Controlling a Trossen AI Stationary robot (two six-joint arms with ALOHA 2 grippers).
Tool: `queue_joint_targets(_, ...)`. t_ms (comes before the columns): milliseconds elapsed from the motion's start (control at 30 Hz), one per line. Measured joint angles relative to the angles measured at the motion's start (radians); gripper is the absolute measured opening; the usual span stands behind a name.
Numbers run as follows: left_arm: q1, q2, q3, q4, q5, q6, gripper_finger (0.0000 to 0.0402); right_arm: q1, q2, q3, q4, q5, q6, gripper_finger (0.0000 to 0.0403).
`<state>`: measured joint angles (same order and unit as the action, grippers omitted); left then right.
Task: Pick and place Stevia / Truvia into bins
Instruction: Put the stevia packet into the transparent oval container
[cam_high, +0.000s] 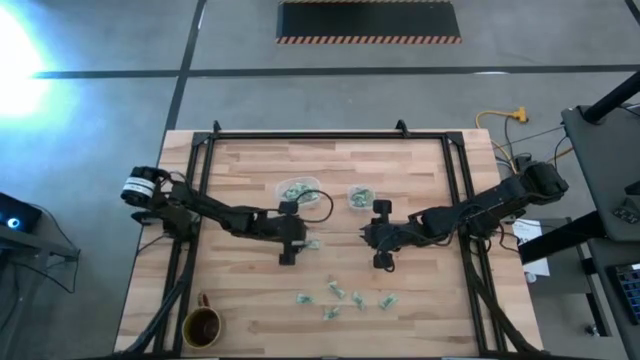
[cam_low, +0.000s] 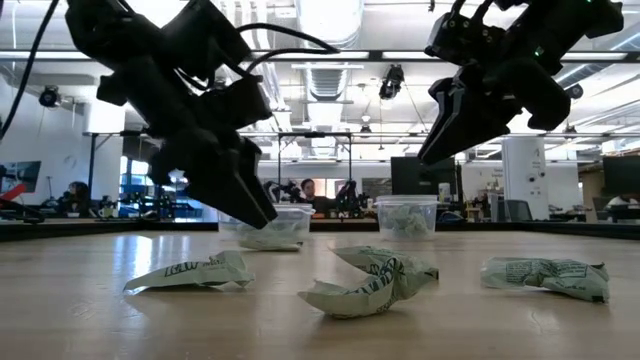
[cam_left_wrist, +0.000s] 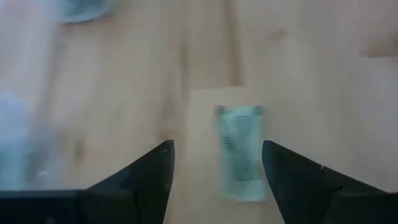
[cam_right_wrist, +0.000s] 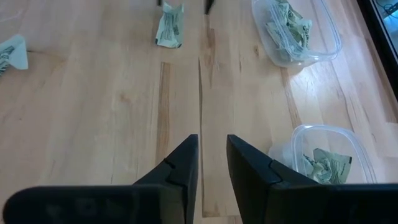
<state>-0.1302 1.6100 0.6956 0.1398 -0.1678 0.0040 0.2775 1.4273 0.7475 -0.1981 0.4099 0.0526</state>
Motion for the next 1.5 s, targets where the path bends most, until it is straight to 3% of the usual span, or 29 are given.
queue_joint_targets(100,0.0,0.0,0.0,-0.001,0.058,-0.002,0.0226,0.0,0.0,0.0,0.0,0.0,0.0,0.0072)
queue_joint_targets(600,0.024,0.0,-0.037,0.0,0.066,-0.054,0.0225,0.0,0.0,-0.003,0.002,0.0,0.0,0.0065)
queue_joint_targets(967,0.024,0.022,-0.045,0.016,0.099,-0.054,0.0156,0.0,0.0,-0.006,0.003,0.0,0.0,0.0063)
queue_joint_targets(1333,0.026,0.111,-0.013,0.049,0.105,-0.048,0.0146,0.0,0.0,-0.018,0.014,0.0,0.0,0.0061)
queue_joint_targets(1500,0.024,0.107,-0.012,0.044,0.111,-0.03,0.0098,0.0,0.0,-0.02,0.015,0.0,0.0,0.006)
